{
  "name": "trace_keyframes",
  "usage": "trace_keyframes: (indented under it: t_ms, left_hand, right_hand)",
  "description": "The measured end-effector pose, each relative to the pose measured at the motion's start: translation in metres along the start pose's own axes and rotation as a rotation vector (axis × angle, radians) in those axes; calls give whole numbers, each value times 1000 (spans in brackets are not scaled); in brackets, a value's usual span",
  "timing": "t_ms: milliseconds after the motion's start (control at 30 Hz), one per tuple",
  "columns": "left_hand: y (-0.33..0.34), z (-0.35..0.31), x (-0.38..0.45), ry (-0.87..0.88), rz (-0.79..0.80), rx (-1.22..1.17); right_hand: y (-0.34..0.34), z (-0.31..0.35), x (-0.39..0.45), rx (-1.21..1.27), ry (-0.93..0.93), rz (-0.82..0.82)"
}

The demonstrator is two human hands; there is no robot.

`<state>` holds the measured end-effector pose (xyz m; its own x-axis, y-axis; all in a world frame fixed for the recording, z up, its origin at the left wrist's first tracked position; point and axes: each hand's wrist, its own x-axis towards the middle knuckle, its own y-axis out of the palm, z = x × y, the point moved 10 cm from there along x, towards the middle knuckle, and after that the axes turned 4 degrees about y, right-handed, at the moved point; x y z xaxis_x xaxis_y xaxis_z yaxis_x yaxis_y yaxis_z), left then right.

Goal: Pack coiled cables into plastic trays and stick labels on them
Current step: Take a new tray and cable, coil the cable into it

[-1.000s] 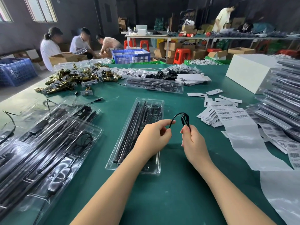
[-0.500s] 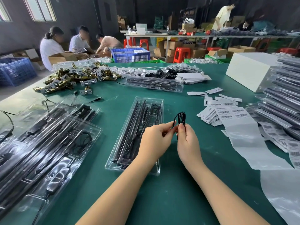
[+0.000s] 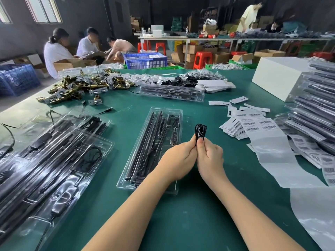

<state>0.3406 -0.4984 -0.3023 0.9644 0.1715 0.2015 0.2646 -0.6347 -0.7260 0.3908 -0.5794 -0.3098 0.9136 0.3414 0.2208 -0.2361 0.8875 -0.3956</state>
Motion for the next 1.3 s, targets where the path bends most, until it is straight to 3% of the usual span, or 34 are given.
trace_keyframes:
  t_ms: [100, 233, 333, 500, 733, 833, 967, 1067, 1133, 1300]
  left_hand:
    - [-1, 1, -2, 5, -3, -93]
    - [-8, -2, -2, 21, -55, -33]
    - [-12, -2, -2, 16, -94, -37]
    - [-6, -4, 2, 20, -119, 184]
    - [-6, -3, 1, -10, -34, 77]
    - [-4, -2, 2, -14, -6, 50]
    - [-13, 8, 2, -82, -92, -130]
    - [-15, 10, 2, -93, -115, -158]
    - [-12, 6, 4, -66, -65, -144]
    - [-8, 11, 5, -96, -19, -208]
  right_hand:
    - [5, -9, 0, -11, 87, 50]
    - [9, -19, -6, 89, 187, 106]
    - [8, -12, -8, 81, 158, 107]
    - [2, -6, 3, -83, 63, 36]
    - [-6, 9, 2, 135, -109, 51]
    - [-8, 12, 1, 43, -142, 37]
    - [-28, 28, -6, -118, -277, -191]
    - [-31, 65, -26, -430, -661, -328]
    - [-10, 76, -37, -676, -874, -271]
    - [2, 53, -22, -808, -701, -132]
